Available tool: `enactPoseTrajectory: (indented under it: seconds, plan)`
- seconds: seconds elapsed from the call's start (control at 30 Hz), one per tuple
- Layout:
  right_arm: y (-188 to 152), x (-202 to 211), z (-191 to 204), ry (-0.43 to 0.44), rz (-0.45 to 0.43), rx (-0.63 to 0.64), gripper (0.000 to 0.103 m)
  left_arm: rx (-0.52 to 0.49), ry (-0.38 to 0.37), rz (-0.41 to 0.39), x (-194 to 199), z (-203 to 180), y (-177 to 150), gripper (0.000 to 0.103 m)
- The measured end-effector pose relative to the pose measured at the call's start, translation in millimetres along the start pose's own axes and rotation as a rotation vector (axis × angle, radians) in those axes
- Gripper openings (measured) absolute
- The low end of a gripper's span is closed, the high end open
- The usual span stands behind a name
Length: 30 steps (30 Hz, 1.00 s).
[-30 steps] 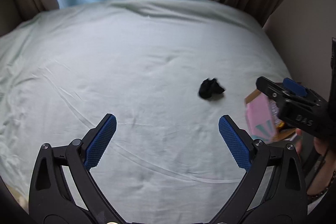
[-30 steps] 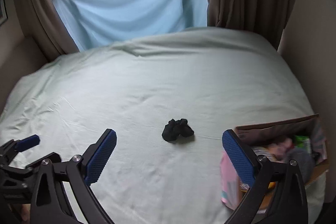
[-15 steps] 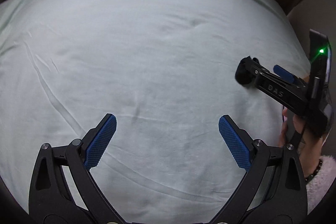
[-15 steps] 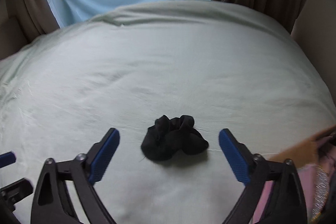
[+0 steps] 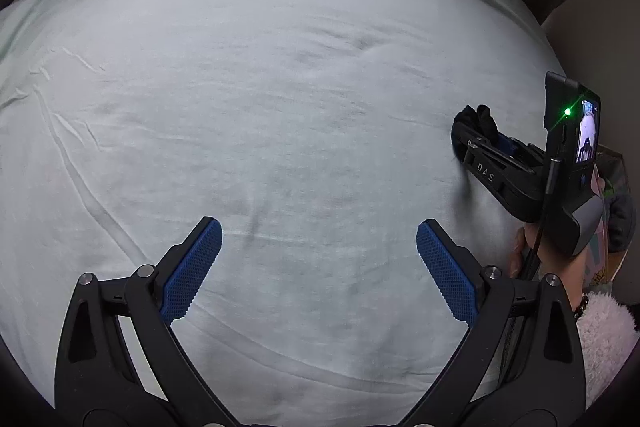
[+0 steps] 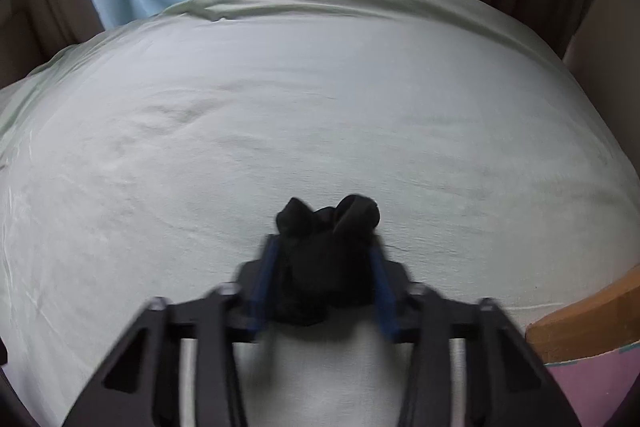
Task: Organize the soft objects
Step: 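Carry the black scrunchie over the box with the right tool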
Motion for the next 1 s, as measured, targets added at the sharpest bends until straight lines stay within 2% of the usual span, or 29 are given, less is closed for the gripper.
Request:
enactPoseTrajectory:
  seconds: [0.1, 0.3, 0.6, 0.8, 1.0]
  plan:
    - [0.4, 7.6, 3.4, 0.018, -0.007, 0.006, 0.024, -0.010, -0.002, -0.013, 8.2, -4.2, -0.2, 0.098]
    - [9.2, 45.3, 3.0, 0.041, -0.050, -0.016, 0.024, -0.008, -0.014, -0.044, 36.8, -13.5, -1.1, 0.098]
    - [31.6, 142.9, -12.1, 0.065, -0.105, -0.065, 0.024, -0.036, -0.021, -0.166, 130.3, -52.5, 19.8, 0.098]
    - [37.6, 216.0, -49.5, 0.092, -0.106, -0.098, 0.024, -0.062, -0.034, -0.191, 181.1, -97.8, 34.5, 0.098]
    - [39.5, 268.5, -113.5, 0.077, -0.107, -0.102, 0.024, -0.090, -0.080, -0.221, 210.1, -162.8, 42.2, 0.098]
Point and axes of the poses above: each gripper's, at about its wrist camera, not at the fingertips, and x roughly against the way its jaws point, z to its left, y to its top, the point moved 9 cm from there along -x, roughly the way its jaws point, and after that the axes turned 4 degrees about -y, right-handed, at the moved point
